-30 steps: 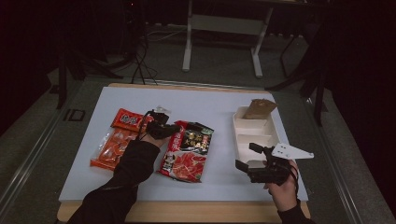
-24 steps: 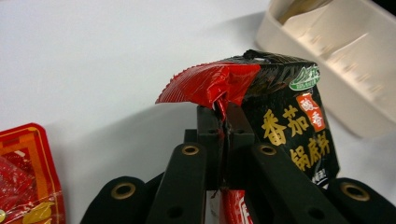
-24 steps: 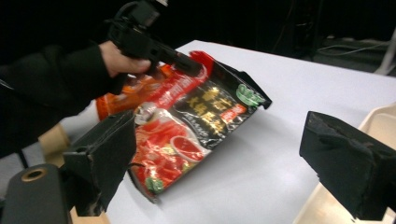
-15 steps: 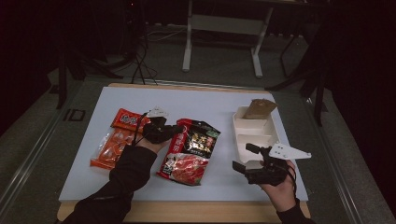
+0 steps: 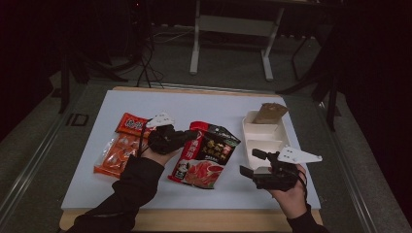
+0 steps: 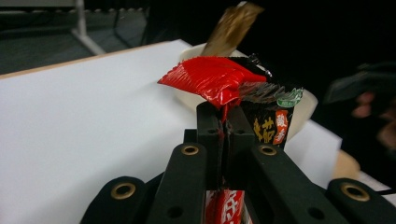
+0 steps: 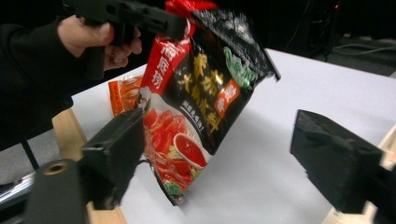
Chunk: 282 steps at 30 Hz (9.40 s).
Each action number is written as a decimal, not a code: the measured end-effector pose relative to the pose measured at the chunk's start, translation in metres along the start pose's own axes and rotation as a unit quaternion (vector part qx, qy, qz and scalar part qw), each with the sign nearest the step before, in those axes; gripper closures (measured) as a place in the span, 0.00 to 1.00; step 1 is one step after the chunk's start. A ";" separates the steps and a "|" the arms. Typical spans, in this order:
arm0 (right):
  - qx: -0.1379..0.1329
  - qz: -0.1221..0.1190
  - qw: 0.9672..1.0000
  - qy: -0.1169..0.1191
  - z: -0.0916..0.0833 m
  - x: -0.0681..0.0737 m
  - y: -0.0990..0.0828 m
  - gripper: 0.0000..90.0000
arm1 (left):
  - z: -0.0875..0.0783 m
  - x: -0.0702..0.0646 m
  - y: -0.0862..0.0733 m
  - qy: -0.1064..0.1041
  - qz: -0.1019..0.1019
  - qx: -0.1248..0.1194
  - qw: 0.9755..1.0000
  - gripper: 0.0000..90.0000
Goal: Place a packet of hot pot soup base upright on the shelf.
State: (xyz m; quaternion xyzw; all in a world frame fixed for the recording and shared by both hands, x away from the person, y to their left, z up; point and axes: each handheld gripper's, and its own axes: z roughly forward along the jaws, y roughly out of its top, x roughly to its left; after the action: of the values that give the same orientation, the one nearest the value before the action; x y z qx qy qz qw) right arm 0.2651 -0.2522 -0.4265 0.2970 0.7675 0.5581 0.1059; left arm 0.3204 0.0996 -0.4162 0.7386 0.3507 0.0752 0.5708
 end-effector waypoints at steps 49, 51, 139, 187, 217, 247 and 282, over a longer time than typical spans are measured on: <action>-0.022 0.004 0.999 0.038 -0.004 -0.015 0.066 0.85 | -0.005 -0.019 -0.014 -0.079 0.010 -0.074 0.994 0.32; -0.025 0.000 0.999 0.034 -0.007 -0.016 0.069 0.85 | -0.005 -0.018 -0.017 -0.071 0.007 -0.065 0.995 0.21; -0.041 0.003 0.994 -0.106 0.001 -0.168 0.056 0.79 | -0.031 0.006 -0.127 0.002 0.040 0.017 0.999 0.04; -0.073 -0.021 0.994 -0.080 -0.039 -0.059 0.038 0.14 | -0.033 -0.003 -0.119 -0.001 0.050 0.066 0.997 0.06; -0.041 -0.054 0.997 -0.034 -0.027 0.002 -0.007 0.14 | -0.110 0.053 -0.084 0.112 0.043 0.037 0.992 0.18; -0.010 -0.036 0.999 0.009 -0.014 0.006 -0.021 0.15 | -0.124 0.170 -0.101 0.285 -0.017 0.118 0.951 1.00; -0.002 -0.040 0.999 0.012 -0.013 0.007 -0.023 0.15 | -0.057 0.146 -0.111 0.254 -0.006 0.158 0.954 1.00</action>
State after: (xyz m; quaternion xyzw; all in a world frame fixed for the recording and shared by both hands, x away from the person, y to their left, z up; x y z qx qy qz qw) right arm 0.2451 -0.2633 -0.4420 0.2593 0.7791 0.5581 0.1194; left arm 0.3516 0.2445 -0.5384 0.7737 0.4959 0.2007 0.3393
